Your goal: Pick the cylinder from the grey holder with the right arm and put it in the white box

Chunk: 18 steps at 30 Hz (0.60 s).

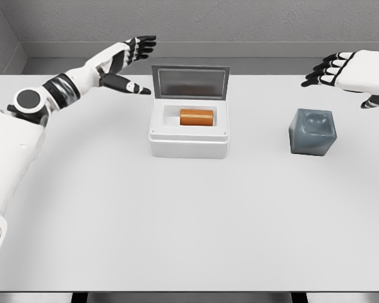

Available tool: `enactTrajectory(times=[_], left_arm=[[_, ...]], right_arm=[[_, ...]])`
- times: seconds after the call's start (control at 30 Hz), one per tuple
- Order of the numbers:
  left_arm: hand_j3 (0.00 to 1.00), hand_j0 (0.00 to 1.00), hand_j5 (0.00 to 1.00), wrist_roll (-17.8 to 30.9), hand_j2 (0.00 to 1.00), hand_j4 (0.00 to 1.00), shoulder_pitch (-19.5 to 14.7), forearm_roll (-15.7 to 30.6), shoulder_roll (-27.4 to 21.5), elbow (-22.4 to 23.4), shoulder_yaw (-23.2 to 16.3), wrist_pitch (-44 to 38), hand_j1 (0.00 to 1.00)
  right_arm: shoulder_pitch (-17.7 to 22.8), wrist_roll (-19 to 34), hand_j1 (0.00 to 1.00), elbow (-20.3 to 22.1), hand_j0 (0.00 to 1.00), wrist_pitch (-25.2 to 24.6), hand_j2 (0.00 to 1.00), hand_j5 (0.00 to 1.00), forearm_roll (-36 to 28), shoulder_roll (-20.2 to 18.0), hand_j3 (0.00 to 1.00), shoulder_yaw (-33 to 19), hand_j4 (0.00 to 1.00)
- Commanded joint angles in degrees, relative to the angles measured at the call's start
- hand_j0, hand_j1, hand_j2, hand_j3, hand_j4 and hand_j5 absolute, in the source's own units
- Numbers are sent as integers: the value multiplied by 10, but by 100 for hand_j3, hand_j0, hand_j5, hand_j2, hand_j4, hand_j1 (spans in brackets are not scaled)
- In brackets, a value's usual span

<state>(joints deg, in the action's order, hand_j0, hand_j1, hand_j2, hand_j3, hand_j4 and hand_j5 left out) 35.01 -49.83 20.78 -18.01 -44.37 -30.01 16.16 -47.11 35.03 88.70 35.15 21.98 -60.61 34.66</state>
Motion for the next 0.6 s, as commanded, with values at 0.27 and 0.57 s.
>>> enactTrajectory(times=[0.27,0.57], left_arm=[[100,100,100,0,100,100,9,5,5,-33,-1,-3,100],[100,100,100,0,100,100,33,6,-2,-82,-16,-2,100]], right_arm=[[1,0,100,3,100,-1,100,100,-2,-6,100,1,100],[1,0,100,5,100,-1,100,100,-2,-6,100,1,100]])
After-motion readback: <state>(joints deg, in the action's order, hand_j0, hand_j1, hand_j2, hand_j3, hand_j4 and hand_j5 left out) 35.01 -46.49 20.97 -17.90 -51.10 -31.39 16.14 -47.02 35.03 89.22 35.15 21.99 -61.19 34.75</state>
